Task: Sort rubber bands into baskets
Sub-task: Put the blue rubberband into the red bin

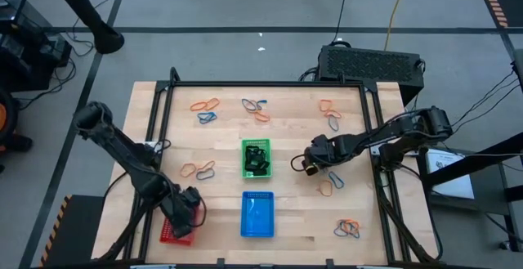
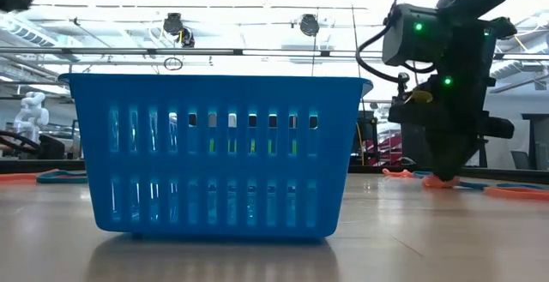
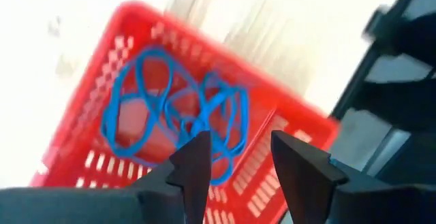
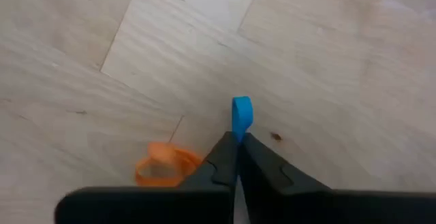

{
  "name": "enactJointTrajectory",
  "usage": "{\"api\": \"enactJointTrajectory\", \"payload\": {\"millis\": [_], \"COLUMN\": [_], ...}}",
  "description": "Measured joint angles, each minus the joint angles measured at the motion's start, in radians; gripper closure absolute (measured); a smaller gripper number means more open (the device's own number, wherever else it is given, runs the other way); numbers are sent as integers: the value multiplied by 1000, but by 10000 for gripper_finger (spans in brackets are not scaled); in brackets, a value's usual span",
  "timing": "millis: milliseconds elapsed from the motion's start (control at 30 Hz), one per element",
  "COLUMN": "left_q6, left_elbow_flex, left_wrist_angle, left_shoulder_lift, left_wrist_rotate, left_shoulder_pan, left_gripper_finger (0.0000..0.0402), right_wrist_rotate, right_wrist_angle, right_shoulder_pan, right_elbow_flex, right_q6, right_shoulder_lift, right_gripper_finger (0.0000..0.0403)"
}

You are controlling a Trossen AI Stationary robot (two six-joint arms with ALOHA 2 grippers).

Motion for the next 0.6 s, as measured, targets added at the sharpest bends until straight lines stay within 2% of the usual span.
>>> {"api": "enactJointTrajectory", "payload": {"millis": [167, 300, 367, 500, 600], "left_q6": [88, 207, 266, 405, 495], "left_elbow_flex": [9, 10, 8, 6, 6], "left_wrist_angle": [57, 215, 334, 574, 745], "left_shoulder_lift": [-56, -76, -74, -34, -3], "left_wrist_rotate": [-106, -266, -314, -328, -286], "left_shoulder_pan": [70, 133, 166, 248, 317], "left_gripper_finger": [242, 242, 242, 242, 242], "right_wrist_rotate": [70, 111, 143, 180, 178], "right_wrist_angle": [54, 95, 126, 203, 322], "right_shoulder_pan": [4, 17, 32, 76, 119], "right_elbow_flex": [-2, -1, -1, -1, -1], "right_q6": [0, 17, 22, 15, -88], "right_shoulder_lift": [-47, -125, -180, -287, -352], "right_gripper_finger": [400, 401, 401, 402, 402]}}
